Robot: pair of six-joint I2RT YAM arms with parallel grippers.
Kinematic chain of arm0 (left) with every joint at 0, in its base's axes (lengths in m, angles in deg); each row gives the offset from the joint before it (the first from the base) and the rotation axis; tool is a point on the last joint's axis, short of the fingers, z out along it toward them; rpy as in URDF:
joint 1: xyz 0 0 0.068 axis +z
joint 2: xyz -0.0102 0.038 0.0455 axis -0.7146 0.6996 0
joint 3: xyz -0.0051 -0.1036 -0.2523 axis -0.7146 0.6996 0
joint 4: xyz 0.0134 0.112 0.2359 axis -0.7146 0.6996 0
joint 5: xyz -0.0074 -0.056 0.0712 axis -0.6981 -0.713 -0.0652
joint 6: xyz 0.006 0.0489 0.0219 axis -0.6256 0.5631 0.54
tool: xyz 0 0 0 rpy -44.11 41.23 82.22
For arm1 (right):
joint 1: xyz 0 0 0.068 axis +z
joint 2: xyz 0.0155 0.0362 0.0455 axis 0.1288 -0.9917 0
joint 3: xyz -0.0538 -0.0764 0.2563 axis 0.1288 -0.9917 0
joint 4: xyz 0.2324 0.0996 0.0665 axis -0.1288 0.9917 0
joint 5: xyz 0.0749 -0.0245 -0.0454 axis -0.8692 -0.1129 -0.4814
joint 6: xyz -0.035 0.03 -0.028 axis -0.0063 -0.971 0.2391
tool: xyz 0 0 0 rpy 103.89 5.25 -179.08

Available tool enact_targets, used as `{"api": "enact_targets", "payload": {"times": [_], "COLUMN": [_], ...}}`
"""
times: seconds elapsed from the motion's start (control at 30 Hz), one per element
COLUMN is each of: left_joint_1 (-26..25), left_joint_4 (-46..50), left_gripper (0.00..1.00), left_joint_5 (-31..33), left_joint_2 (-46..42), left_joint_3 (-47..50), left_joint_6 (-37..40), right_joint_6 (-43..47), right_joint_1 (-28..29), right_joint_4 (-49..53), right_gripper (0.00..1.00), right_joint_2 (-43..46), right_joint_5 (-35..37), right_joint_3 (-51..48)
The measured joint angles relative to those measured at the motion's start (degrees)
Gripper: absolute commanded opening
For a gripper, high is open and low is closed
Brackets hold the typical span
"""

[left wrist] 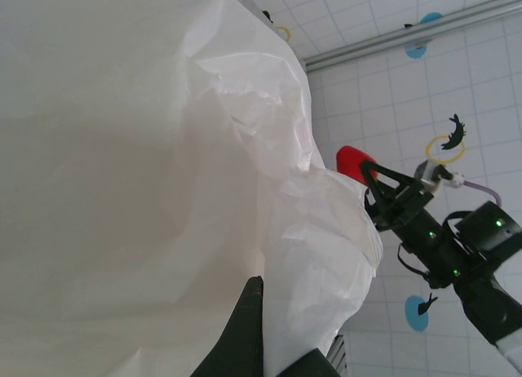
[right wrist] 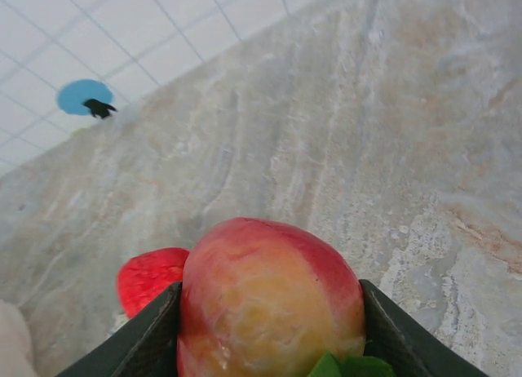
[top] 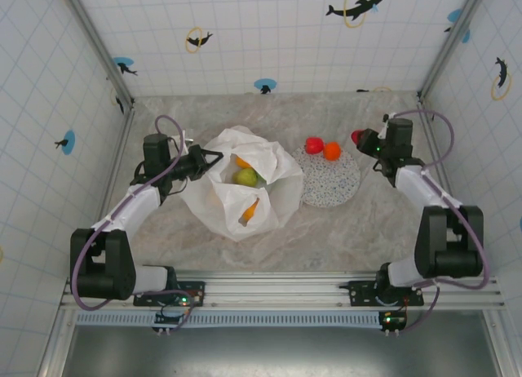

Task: Place the fruits into the plastic bag

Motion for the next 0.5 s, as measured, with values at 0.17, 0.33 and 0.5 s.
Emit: {"api": "enact_targets", "payload": {"times": [0.17,0.33,0.5], "left_joint_1": [0.0,0.0,0.0], "left_joint_4": [0.0,0.0,-0.02], "left_gripper": [0.0,0.0,0.0], "left_joint_5": [0.0,0.0,0.0], "left_joint_2": [0.0,0.0,0.0], "left_joint_3": [0.0,0.0,0.0], "left_joint_6": [0.0,0.0,0.0], "right_joint_6": [2.47,4.17,5.57], "right_joint_1": [9.64,20.9,30.34], "right_joint_4": [-0.28,-0.74,-0.46], "right_gripper": [0.47,0.47,0.46], "right_joint_2": [10.19,19.87,24.72], "right_joint_5": [-1.53,-3.48,-3.02], "right_joint_3": [-3.96,-9.92,-14.4]}}
